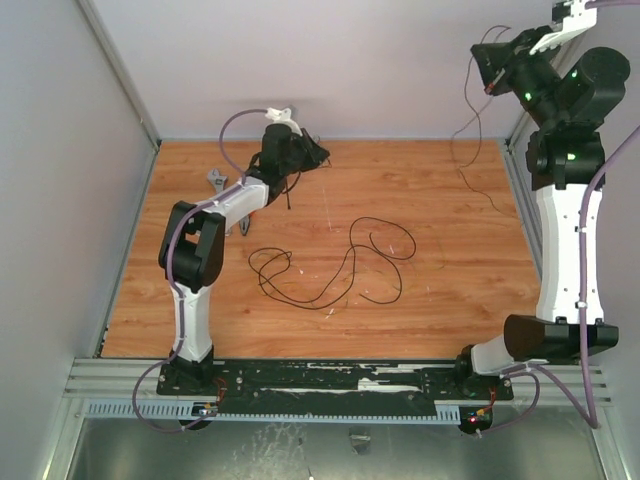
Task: Zip-tie the wires
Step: Untie the cable at the center of the board.
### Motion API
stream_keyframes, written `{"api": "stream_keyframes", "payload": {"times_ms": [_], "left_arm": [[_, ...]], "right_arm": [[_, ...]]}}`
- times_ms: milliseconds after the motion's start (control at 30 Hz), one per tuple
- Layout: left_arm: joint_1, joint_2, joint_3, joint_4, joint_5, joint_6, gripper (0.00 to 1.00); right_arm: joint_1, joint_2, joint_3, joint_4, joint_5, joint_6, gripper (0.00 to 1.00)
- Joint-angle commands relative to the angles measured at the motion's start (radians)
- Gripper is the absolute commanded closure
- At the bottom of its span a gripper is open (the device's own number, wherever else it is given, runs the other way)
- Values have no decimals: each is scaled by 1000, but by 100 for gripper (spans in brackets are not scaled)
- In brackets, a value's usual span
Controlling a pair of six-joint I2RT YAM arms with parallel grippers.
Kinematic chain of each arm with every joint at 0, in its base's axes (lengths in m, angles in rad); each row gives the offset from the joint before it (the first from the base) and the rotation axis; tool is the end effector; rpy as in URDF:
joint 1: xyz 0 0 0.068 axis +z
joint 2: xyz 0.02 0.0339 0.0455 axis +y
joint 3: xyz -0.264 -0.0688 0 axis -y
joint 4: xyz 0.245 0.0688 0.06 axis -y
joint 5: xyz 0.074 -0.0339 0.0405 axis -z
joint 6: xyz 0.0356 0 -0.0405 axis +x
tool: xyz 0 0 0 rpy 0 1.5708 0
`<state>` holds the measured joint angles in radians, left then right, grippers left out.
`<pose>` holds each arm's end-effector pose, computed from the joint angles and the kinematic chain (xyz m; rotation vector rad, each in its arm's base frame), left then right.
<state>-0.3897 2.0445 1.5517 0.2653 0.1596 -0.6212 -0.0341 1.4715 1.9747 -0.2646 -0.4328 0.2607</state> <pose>0.4520 -0.1918 0.2608 -0.0982 1.8781 -0.8537 0.2832 0.0053 0.5720 -0.1714 1.3598 0.4782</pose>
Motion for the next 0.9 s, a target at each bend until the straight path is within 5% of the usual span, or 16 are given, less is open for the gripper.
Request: {"api": "stream_keyframes", "payload": {"times_ms": [0,133,200,400,533,867], "left_arm": [[-11,18,-35,-40,27,31,97],[-14,50,-7,-123,-4,73,48],[-15,47,21,-192,-51,126,36],[-12,-23,57,-378,-164,230,14],[15,-67,57,-471,-115,240,2],[136,-371,-174,-432,27,208,2]], "right_arm": [[-2,-54,-47,81,-193,55,100],[-2,-64,-77,174,-309,135,100],[-1,-58,-76,199,-346,166,100],[11,-27,-74,243,-402,237,100],[55,4,-59,259,-433,261,100],[223,132,113,185,-461,253,100]]}}
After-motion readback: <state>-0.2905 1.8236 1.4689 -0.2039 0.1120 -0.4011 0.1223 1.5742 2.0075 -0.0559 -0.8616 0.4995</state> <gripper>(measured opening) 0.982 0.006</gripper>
